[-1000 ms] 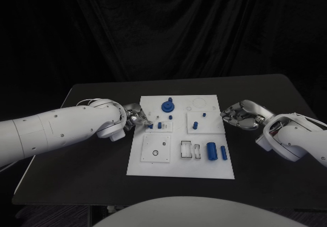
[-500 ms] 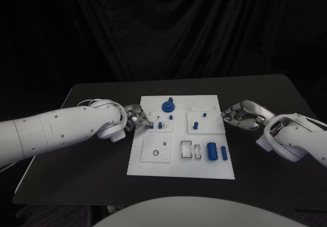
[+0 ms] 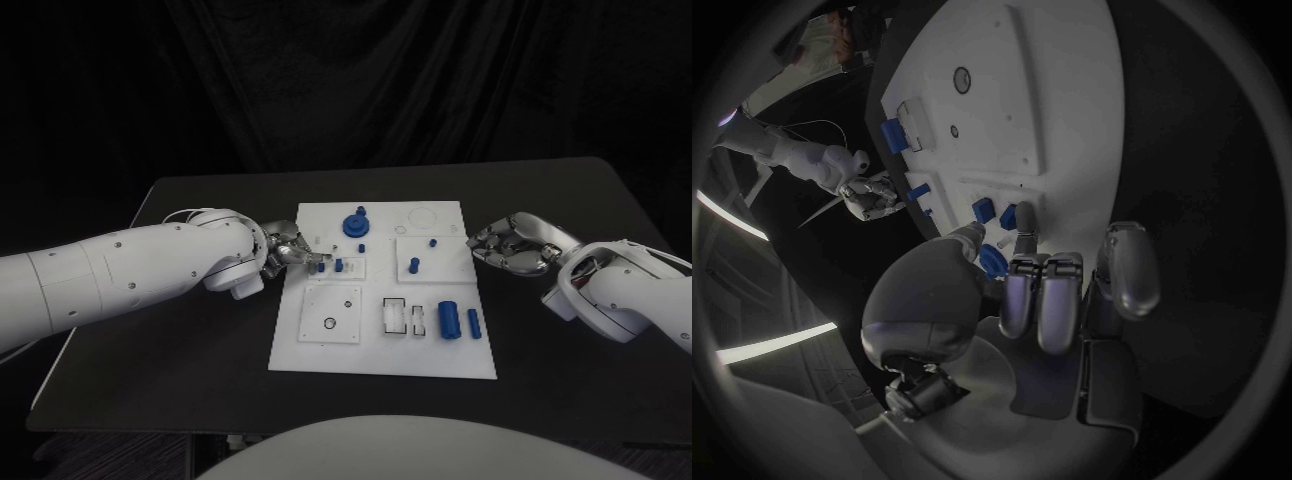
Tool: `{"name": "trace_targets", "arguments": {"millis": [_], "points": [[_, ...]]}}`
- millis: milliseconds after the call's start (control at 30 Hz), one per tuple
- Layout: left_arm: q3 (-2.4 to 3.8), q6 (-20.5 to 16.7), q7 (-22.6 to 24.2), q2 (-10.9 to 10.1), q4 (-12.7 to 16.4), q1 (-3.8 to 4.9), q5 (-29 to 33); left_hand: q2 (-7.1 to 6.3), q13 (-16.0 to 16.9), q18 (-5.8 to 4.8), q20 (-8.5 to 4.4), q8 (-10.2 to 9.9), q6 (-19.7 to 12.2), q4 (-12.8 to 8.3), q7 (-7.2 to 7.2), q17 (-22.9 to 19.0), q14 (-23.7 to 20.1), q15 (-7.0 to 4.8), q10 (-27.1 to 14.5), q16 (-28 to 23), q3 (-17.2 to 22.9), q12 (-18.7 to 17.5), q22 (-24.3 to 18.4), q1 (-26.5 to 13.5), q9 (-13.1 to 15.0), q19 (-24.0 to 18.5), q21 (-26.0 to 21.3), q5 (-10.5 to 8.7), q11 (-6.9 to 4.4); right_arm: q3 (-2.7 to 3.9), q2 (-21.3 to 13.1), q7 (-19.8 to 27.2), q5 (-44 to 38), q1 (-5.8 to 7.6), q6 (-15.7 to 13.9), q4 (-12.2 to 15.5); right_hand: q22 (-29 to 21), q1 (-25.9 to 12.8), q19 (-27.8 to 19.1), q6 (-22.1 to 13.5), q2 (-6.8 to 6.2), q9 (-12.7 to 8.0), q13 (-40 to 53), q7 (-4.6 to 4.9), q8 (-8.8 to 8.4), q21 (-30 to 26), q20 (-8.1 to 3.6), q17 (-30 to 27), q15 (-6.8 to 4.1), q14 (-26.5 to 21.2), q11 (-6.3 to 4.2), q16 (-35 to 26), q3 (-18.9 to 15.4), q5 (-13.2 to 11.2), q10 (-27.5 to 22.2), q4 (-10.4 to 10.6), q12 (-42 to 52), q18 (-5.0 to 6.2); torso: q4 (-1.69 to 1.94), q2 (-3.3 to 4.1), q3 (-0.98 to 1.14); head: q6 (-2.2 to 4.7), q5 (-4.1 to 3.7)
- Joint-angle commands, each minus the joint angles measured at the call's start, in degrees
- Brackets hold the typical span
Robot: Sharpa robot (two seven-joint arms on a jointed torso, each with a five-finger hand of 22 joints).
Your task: Assemble the parts on the task board
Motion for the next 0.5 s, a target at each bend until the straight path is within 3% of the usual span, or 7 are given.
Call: {"name": "trace_targets", "arguments": {"millis": [33,267,500], "points": [[-0.42,2.45,-2.92,0.07,-0.53,-0.45,0.15,0.41,15.09,1.07,0.46,-0.34,-1.06,0.08,0.69,15.09,5.95,0.37,5.87,0.37,-1.18,0.16,4.53,-0.78,-0.35,0.15,-0.24,-0.64,0.47,0.03,0.01,-0.79,-0.07,-0.17,0.42,0.02,2.55,0.42,-0.18,0.43,-0.04,-0.05,-0.06,-0.06,-0.17,-0.21,-0.23,-0.05,0.08,-0.46,0.01,-0.27,0.28,0.13,-0.31,-0.05,-0.23,0.42,0.01,0.01,0.01,-0.01,0.06],[-0.42,2.17,-2.28,0.10,-0.73,-0.50,0.15,3.01,15.09,1.05,0.65,-0.06,-1.11,0.27,0.76,15.09,5.95,0.49,5.87,0.37,-5.58,0.16,4.85,-4.93,0.05,0.34,-0.35,-3.80,0.59,0.03,0.06,-0.79,-0.07,-0.18,0.47,-0.02,2.57,0.41,-0.18,0.47,-0.07,-0.05,-0.08,-0.05,-0.15,-0.23,-0.23,-0.04,0.08,-0.45,0.02,-0.26,0.32,0.16,-0.31,-0.08,-0.22,0.42,0.03,0.01,0.01,-0.01,0.11],[-0.42,2.03,-1.13,0.18,-0.83,-0.56,0.16,4.57,15.09,1.05,0.64,0.34,-0.89,0.28,0.70,15.09,5.95,0.49,5.87,0.37,-7.90,0.16,5.05,-6.67,0.38,0.42,-0.42,-3.72,0.54,0.03,0.10,-0.80,-0.07,-0.19,0.52,-0.06,2.57,0.41,-0.18,0.47,-0.07,-0.05,-0.08,-0.05,-0.15,-0.23,-0.23,-0.04,0.08,-0.45,0.02,-0.26,0.32,0.16,-0.31,-0.08,-0.22,0.42,0.00,-0.01,0.01,-0.01,0.19]]}}
